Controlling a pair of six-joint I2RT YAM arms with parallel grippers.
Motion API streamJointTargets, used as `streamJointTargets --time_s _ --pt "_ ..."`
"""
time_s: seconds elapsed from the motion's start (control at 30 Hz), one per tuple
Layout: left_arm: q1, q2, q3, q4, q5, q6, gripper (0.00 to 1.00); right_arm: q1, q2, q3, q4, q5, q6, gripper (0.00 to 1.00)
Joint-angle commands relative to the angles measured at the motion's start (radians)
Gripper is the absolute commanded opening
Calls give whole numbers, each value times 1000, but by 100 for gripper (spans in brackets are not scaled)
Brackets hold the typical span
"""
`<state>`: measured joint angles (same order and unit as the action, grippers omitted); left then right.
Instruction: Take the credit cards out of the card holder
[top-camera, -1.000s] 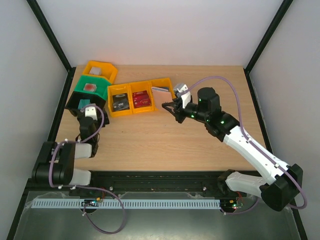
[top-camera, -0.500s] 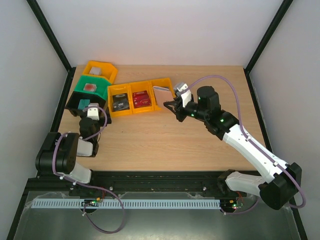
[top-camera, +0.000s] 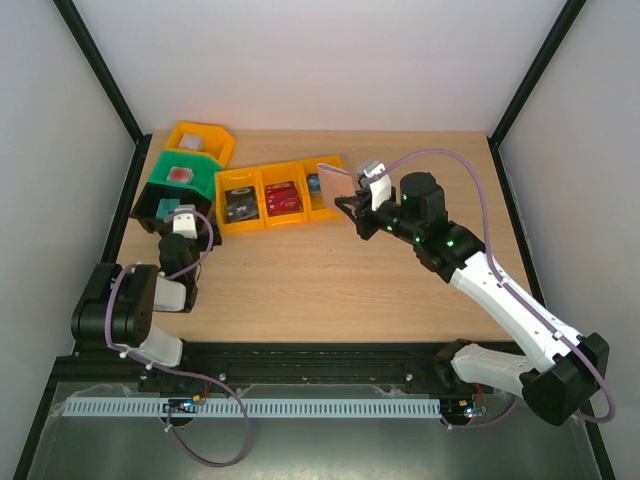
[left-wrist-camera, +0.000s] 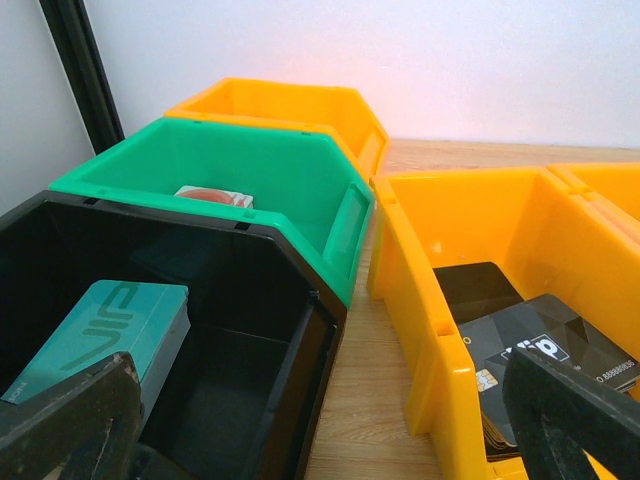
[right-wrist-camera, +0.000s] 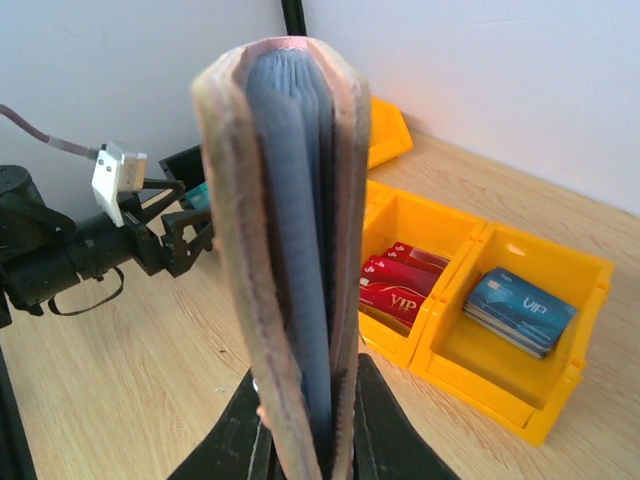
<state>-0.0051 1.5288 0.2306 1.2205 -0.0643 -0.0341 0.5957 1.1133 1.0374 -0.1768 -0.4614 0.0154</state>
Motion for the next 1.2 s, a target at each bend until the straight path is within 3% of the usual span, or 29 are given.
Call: streamJointTargets --time_s 0.0,0.63,0.87,1.17 --pt "5 5 14 34 -6 -10 99 -4 -2 70 -32 58 21 1" --pt "5 5 16 34 -19 -15 99 -5 42 147 -26 -1 46 2" --pt "5 5 16 33 -19 -15 99 -4 121 296 -70 -2 113 2" --pt "5 5 16 34 -19 -15 99 -4 97 306 -30 -28 221 2"
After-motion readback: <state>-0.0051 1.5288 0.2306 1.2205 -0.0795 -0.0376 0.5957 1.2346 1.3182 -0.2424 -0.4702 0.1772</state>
